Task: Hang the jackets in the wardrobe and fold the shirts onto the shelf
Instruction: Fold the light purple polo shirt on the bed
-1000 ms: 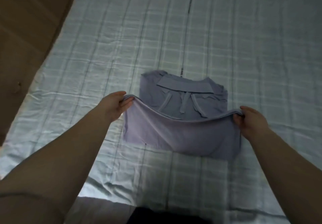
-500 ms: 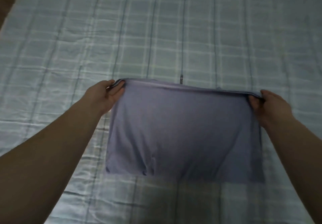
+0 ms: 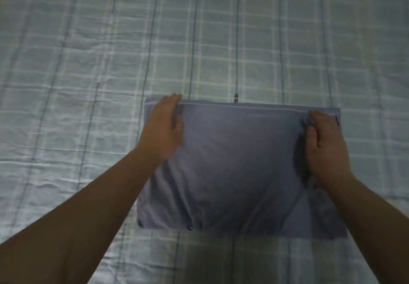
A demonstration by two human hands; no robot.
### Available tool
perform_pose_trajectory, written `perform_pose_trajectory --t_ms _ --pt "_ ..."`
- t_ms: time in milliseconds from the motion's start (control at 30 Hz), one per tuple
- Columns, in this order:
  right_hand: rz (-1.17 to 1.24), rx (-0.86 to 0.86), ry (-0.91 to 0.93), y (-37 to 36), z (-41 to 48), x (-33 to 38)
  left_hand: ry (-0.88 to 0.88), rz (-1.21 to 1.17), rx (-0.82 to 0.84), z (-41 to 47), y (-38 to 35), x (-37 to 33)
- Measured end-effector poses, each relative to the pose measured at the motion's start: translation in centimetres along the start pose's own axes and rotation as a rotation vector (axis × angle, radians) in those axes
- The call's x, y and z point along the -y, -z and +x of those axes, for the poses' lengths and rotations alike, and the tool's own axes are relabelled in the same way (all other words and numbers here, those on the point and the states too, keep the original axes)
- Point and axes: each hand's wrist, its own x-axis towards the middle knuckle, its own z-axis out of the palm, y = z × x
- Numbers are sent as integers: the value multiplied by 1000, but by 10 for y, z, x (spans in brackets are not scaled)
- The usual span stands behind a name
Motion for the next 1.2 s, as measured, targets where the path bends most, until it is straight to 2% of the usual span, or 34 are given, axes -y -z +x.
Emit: perform_pose_trajectory --t_ms 67,167,267,500,667,767,933,1200 --pt "-252 59 156 -11 -3 -3 -178 349 92 -4 -18 -6" --pt "-434 141 57 -26 -2 -15 -101 589 258 -5 -42 -9" --pt "-468 125 28 -37 -6 -23 -62 665 253 -7 -56 5" --pt "-418 89 48 -30 -12 -21 -76 645 260 -17 -51 -1" --pt "-316 -2 151 -4 -67 -11 -108 563 225 -82 -30 -13" --pt "-299 21 187 5 -119 -17 -66 529 162 -135 -20 -3" --pt "-320 119 182 0 -180 -53 -18 576 225 -205 -24 25" --pt "-356 140 136 -5 -194 -78 -73 664 190 -215 -30 47"
